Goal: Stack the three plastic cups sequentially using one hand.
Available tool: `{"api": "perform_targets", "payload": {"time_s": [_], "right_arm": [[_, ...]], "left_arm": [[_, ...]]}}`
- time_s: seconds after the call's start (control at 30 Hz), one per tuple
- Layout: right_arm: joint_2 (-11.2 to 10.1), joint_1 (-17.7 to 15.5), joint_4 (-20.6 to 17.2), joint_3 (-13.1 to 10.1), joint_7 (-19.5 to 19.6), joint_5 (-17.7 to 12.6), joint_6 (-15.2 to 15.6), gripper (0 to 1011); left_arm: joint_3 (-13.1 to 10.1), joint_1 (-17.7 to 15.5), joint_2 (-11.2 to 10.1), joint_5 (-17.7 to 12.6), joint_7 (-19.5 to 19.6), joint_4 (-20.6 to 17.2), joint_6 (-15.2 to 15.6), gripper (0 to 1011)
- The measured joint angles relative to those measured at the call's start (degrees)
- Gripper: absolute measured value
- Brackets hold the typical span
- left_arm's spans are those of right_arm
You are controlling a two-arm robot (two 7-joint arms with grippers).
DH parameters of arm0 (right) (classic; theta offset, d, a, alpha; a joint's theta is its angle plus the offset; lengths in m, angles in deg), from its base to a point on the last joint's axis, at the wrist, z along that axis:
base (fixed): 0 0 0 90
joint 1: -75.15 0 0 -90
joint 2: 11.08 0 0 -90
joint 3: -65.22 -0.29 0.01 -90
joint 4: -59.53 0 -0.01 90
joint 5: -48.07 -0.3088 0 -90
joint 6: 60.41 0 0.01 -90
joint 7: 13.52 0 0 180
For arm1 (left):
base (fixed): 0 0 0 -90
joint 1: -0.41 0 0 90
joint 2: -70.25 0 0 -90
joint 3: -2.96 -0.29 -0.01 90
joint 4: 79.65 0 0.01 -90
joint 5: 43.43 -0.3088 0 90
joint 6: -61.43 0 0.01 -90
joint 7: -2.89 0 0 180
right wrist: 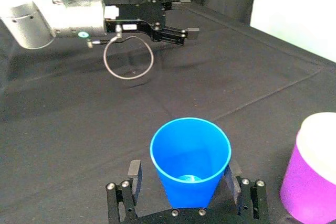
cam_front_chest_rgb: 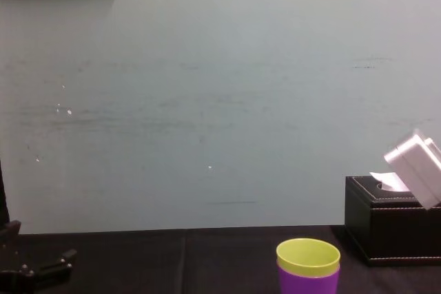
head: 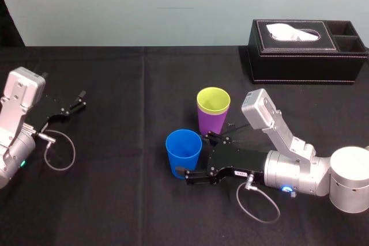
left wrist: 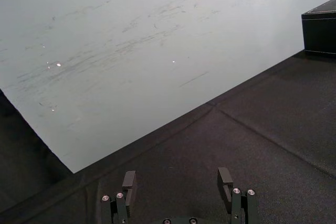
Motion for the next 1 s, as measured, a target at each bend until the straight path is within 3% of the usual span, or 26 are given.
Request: {"api": "perform_targets", "payload": {"time_s": [0.5, 1.0], "right_arm": [[1.3, -0.6, 0.9, -1.2, 1.6, 1.0, -0.3, 1000], [3.8, 0.7, 3.7, -0.8, 1.2, 1.6, -1.1, 1000]], "left_arm": [[0.0, 0.0, 0.0, 0.0, 0.0, 0.0, 0.0, 1011], [0.0, 0.0, 0.0, 0.0, 0.0, 0.0, 0.0, 1011]]}}
